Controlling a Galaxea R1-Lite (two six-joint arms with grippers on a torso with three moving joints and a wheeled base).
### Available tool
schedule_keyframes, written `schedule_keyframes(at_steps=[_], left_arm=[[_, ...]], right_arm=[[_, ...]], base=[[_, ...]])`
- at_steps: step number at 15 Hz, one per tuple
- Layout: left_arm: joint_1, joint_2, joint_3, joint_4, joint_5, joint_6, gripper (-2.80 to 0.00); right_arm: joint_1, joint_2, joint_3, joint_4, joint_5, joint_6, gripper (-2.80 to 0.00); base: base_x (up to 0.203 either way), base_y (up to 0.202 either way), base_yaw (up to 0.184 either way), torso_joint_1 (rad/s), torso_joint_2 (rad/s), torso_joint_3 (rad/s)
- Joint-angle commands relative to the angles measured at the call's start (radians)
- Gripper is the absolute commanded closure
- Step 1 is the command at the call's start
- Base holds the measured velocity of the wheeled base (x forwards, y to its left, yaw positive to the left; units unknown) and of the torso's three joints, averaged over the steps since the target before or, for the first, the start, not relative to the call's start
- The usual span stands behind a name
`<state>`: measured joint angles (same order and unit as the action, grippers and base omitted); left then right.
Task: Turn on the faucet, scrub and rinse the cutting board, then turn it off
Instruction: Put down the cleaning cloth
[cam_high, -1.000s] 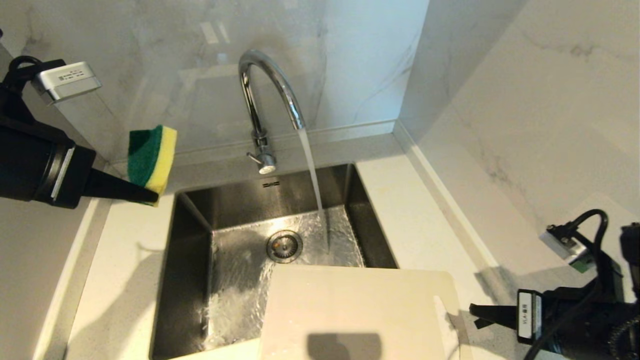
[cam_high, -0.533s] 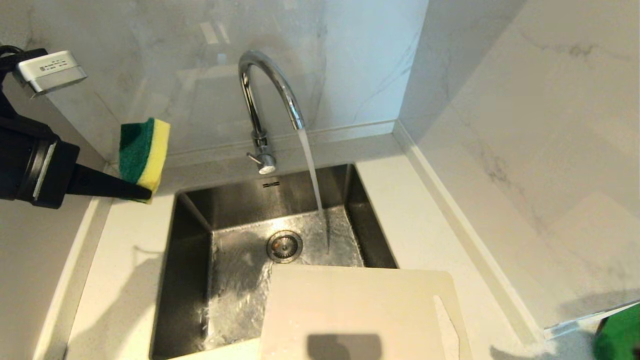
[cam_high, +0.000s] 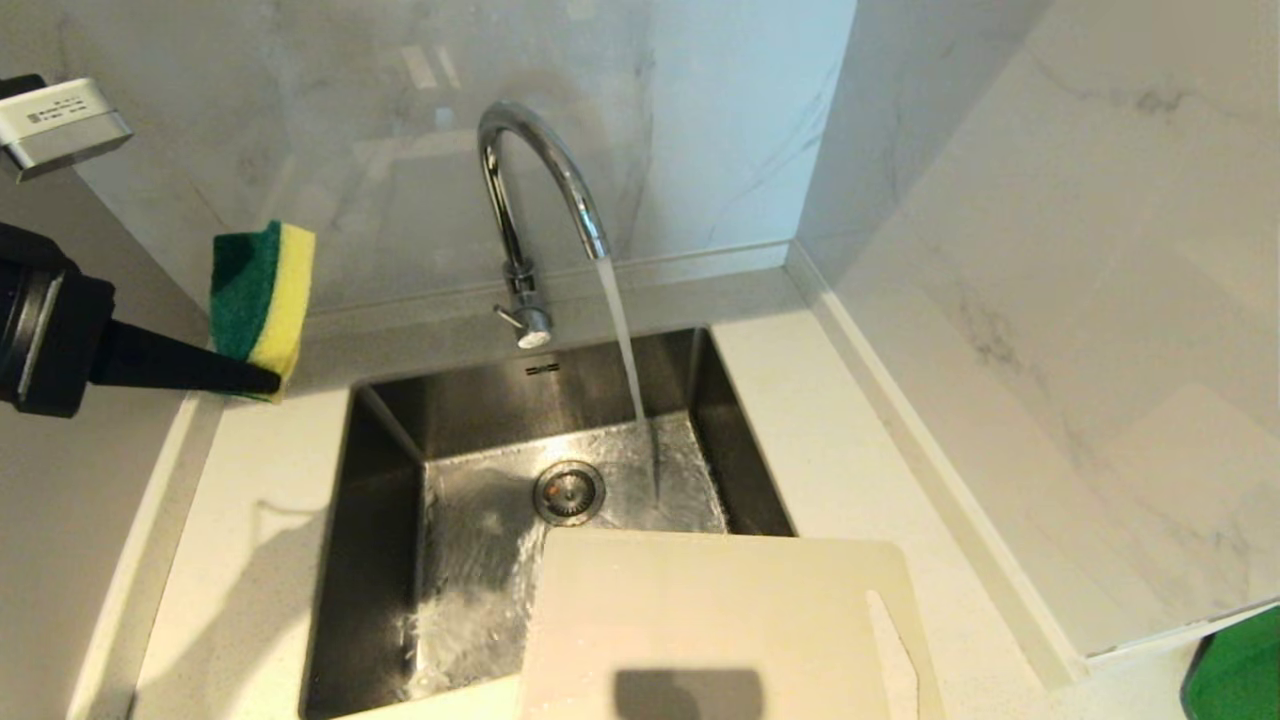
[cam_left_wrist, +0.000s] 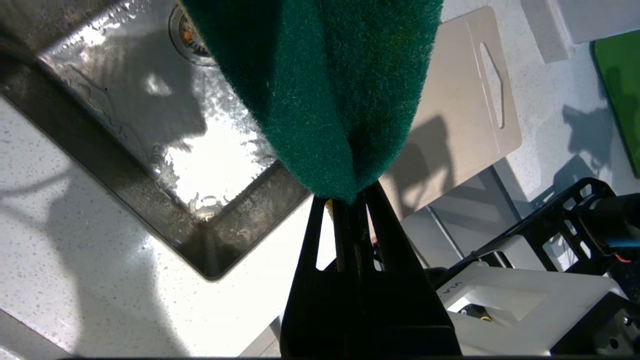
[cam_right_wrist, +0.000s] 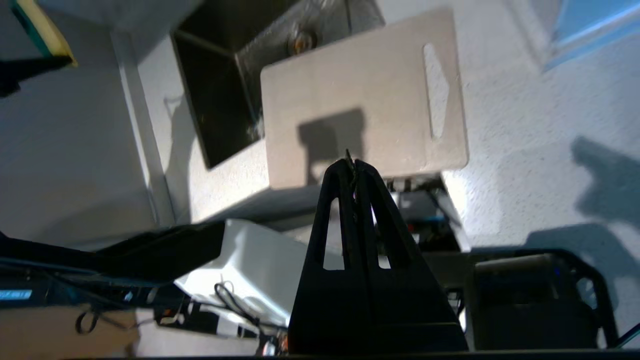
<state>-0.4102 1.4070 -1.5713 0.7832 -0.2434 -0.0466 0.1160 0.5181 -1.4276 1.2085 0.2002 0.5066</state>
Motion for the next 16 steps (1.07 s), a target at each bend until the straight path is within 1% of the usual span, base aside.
schedule_keyframes(at_steps=[1, 2, 5, 6, 7, 8, 10, 11, 13, 14, 16], left_arm=[[-0.006, -0.006, -0.015, 0.004, -0.002, -0.002, 0.0], [-0.007, -0.007, -0.01, 0.004, -0.002, -0.002, 0.0], [-0.022, -0.015, -0.009, 0.004, -0.002, -0.002, 0.0], [-0.025, -0.017, -0.01, 0.004, -0.002, -0.002, 0.0], [-0.029, -0.017, -0.016, 0.004, 0.0, -0.002, 0.0], [-0.03, -0.016, -0.019, 0.004, 0.0, 0.002, 0.0], [-0.035, -0.014, -0.023, 0.015, 0.0, 0.016, 0.0], [-0.036, -0.014, -0.024, 0.019, 0.0, 0.017, 0.0], [-0.036, -0.016, -0.018, 0.02, -0.002, 0.017, 0.0], [-0.038, -0.016, -0.018, 0.025, -0.002, 0.017, 0.0], [-0.045, -0.017, -0.033, 0.057, 0.0, 0.025, 0.0]], right_arm=[[0.001, -0.06, -0.025, 0.014, -0.073, -0.001, 0.0], [0.001, -0.083, -0.025, 0.026, -0.094, -0.001, 0.0], [-0.001, -0.201, -0.023, 0.187, -0.118, 0.0, 0.0], [-0.005, -0.226, -0.04, 0.282, -0.125, 0.012, 0.0], [-0.012, -0.229, -0.086, 0.321, -0.138, 0.03, 0.0], [-0.034, -0.232, -0.111, 0.321, -0.148, 0.05, 0.0], [-0.13, -0.251, -0.104, 0.321, -0.151, 0.062, 0.0], [-0.156, -0.268, -0.104, 0.321, -0.151, 0.07, 0.0], [-0.149, -0.334, -0.076, 0.321, -0.152, 0.076, 0.0], [-0.142, -0.399, -0.034, 0.321, -0.153, 0.069, 0.0], [-0.133, -0.515, 0.068, 0.321, -0.177, 0.023, 0.0]], base=[[0.0, 0.0, 0.0, 0.0, 0.0, 0.0], [0.0, 0.0, 0.0, 0.0, 0.0, 0.0], [0.0, 0.0, 0.0, 0.0, 0.0, 0.0], [0.0, 0.0, 0.0, 0.0, 0.0, 0.0], [0.0, 0.0, 0.0, 0.0, 0.0, 0.0], [0.0, 0.0, 0.0, 0.0, 0.0, 0.0], [0.0, 0.0, 0.0, 0.0, 0.0, 0.0], [0.0, 0.0, 0.0, 0.0, 0.0, 0.0], [0.0, 0.0, 0.0, 0.0, 0.0, 0.0], [0.0, 0.0, 0.0, 0.0, 0.0, 0.0], [0.0, 0.0, 0.0, 0.0, 0.0, 0.0]])
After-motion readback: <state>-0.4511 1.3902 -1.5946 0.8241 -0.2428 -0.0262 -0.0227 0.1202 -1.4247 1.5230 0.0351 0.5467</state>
